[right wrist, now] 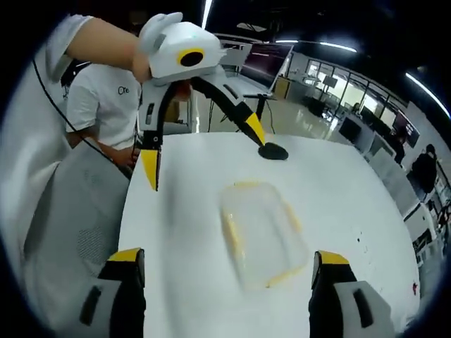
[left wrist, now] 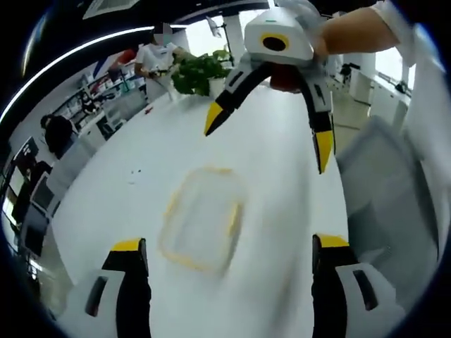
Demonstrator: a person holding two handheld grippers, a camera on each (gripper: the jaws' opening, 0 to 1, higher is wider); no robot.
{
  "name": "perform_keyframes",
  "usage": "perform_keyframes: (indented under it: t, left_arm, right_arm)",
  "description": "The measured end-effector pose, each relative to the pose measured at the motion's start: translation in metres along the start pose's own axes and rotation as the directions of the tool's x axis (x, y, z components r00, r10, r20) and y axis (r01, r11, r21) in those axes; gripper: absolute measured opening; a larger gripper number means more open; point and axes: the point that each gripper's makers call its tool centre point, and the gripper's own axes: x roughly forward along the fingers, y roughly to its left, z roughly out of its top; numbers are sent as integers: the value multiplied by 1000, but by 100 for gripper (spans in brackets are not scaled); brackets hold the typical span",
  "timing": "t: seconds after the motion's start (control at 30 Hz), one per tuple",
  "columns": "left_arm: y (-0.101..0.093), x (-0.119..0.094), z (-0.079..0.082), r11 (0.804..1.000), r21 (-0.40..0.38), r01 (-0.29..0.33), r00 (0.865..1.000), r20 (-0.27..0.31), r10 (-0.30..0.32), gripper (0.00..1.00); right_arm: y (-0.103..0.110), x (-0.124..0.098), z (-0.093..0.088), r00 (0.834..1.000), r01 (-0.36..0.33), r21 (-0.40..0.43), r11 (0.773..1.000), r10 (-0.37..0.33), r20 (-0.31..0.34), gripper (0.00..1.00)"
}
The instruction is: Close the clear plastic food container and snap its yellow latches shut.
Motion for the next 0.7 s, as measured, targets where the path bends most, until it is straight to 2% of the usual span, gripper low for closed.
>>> perform_keyframes:
  t: [0.37,0.5,0.7]
  left_arm:
    - [-24,-21,1,998,-46,-31,998,60,33,96]
    - [-36,-28,-4,998,-43,-38,997,59,40,97]
    - [-52,-38,-11,997,-66,-51,995,80,56,98]
  right_arm:
    - [24,-22,6,993,42,44,998,-46,106,99]
    - [36,-31,7,987,44,94,995,-58,148,99]
    - [52,-37,-3,983,61,125,990,-81,162,99]
